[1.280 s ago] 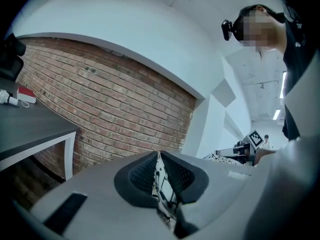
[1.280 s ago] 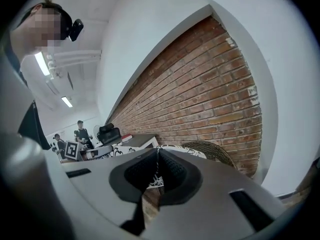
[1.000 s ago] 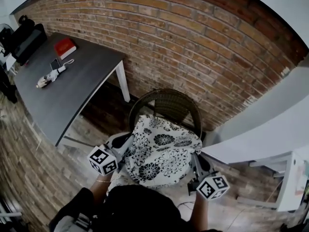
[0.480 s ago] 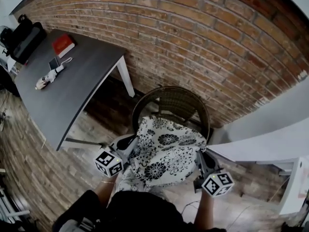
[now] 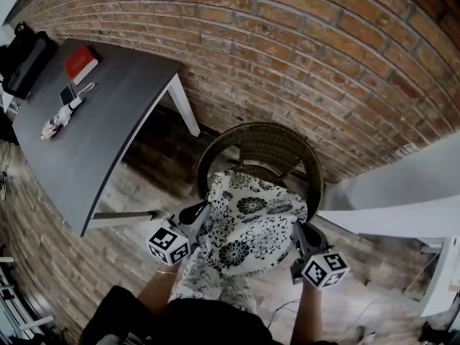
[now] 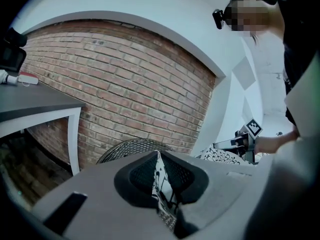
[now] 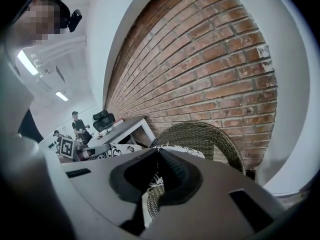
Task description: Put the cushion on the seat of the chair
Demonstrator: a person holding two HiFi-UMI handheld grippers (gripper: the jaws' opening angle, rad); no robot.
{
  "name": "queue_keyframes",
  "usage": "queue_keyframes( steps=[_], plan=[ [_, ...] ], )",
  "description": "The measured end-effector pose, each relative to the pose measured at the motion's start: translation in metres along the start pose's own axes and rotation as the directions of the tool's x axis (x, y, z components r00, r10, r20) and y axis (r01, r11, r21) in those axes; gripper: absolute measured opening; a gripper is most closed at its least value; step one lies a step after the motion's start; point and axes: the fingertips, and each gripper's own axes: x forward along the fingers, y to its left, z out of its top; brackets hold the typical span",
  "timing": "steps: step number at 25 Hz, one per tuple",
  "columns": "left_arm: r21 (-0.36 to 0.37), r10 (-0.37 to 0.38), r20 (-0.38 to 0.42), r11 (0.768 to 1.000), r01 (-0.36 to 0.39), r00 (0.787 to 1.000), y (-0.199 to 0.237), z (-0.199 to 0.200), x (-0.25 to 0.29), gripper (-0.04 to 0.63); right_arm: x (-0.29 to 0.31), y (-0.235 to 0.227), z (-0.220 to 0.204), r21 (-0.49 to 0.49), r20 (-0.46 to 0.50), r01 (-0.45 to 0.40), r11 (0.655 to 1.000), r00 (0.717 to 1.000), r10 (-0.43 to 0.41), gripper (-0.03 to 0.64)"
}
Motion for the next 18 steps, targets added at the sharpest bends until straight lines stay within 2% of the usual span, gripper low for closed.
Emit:
queue_keyframes(
  steps=[7,13,18],
  plan=[
    [-0.026,0.029,-0.027,0.999,-0.030,0.999,0.031,-0.029,0.016,0.017,0.038,-0.011,-0.011,-0.013,-0.033,-0.006,1.000,0.999,0.006,0.009],
    [0.011,0.033,-0.067,0.999,-0.033,0.997,0.040,-0.055,0.032,0.017,0.062,-0.019,-0.021,-0.015,-0.059,-0.009,1.000,0.998,0.008,0.009],
    [0.005,0.035,-0.078,0.999,-0.035,0.996,0.050,-0.071,0.042,0.017,0.080,-0.023,-0.025,-0.021,-0.062,-0.013,1.000,0.998,0.012,0.009]
  ],
)
